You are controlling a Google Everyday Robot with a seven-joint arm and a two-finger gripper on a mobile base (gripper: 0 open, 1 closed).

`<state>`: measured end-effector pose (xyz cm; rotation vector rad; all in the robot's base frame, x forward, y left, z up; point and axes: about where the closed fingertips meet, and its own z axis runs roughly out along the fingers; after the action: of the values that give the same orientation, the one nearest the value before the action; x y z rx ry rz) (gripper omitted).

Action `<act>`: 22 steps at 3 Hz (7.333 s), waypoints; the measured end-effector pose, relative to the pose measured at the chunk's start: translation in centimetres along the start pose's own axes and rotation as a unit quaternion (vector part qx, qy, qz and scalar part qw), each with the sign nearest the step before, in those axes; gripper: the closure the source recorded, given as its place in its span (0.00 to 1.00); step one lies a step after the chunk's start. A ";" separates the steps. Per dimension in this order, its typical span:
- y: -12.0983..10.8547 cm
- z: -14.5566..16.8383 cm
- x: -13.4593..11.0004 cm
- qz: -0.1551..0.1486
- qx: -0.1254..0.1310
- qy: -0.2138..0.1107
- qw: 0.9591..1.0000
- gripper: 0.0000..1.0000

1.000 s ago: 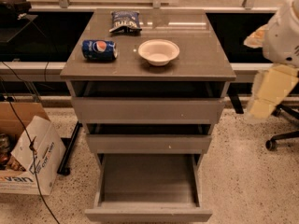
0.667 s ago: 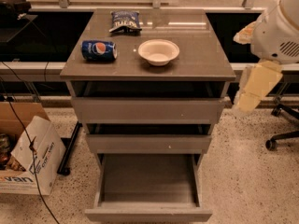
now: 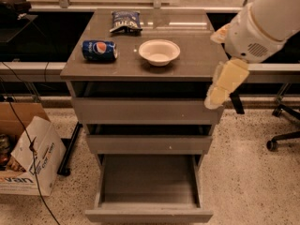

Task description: Place pepsi can into bottom drawer

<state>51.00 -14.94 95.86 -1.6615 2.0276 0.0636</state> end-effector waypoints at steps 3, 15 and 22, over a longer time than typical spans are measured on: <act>-3.3 5.2 -4.3 -0.016 -0.030 -0.049 0.998 0.00; -17.1 26.1 -23.4 0.031 0.009 -0.246 0.969 0.00; -16.3 26.4 -24.3 0.049 -0.017 -0.300 0.953 1.00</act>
Offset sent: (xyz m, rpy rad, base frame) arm 0.0590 0.0490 -0.0196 0.1032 0.0168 0.0776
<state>78.39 12.22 87.53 -1.3397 1.6381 0.5697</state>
